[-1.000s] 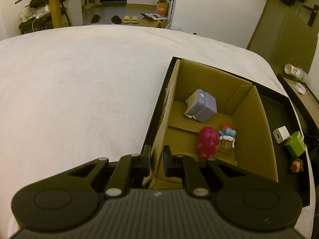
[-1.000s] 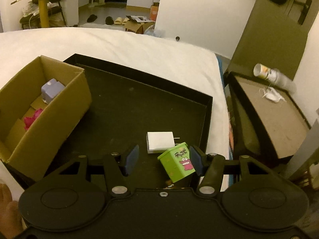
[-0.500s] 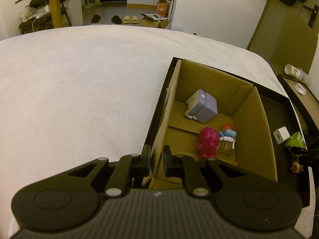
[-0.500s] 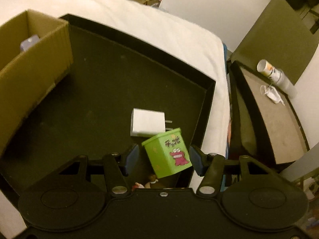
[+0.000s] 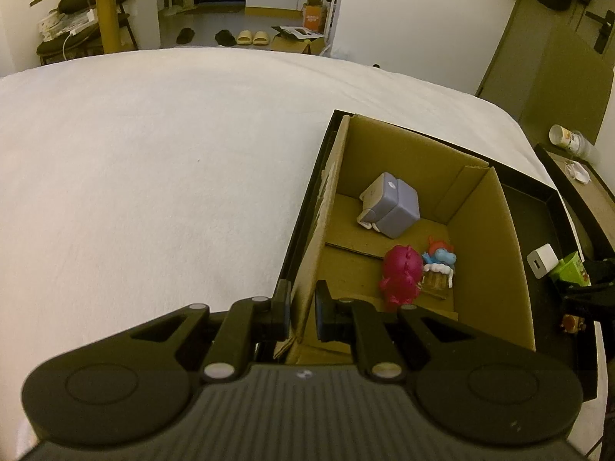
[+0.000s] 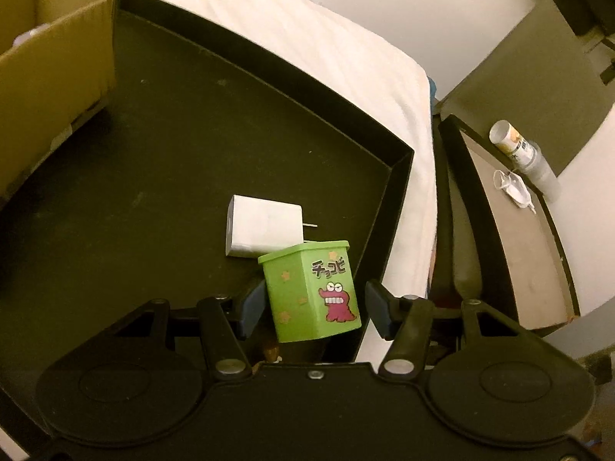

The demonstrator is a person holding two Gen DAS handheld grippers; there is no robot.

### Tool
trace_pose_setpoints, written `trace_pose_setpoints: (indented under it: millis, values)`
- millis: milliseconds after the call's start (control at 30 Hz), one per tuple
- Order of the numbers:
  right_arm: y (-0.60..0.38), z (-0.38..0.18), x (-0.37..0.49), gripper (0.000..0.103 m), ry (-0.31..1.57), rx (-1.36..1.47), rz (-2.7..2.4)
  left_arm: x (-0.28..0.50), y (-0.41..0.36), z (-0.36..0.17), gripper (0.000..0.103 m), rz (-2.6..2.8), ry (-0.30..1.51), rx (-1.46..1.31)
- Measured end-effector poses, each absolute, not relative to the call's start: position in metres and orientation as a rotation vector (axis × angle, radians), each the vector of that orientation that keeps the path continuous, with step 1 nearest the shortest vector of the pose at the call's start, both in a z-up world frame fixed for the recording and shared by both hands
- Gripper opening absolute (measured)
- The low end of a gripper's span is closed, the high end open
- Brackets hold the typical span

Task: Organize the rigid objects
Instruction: 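Close the right gripper on the green cartoon box and lift it, then carry the green cartoon box into the box and open the right gripper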

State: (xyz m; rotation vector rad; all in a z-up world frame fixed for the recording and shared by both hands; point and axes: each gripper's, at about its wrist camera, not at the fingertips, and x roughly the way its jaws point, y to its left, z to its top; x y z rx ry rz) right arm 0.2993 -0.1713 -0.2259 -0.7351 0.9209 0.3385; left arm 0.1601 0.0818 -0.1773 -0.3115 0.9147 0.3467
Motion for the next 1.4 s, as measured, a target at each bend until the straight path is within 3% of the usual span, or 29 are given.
trace_pose_setpoints:
  millis: [233, 900, 1400]
  values:
    - [-0.168, -0.212, 0.293, 0.048, 0.881, -0.731, 0.336, 0.16, 0.082, -0.178, 0.011, 0.347, 0.915, -0.312]
    - [-0.116, -0.144, 0.258, 0.048, 0.722, -0.667, 0.468, 0.161, 0.081, -0.178, 0.011, 0.348, 0.914, -0.315]
    - [-0.079, -0.128, 0.252, 0.048, 0.644, -0.668, 0.565, 0.161, 0.081, -0.176, 0.011, 0.343, 0.91, -0.32]
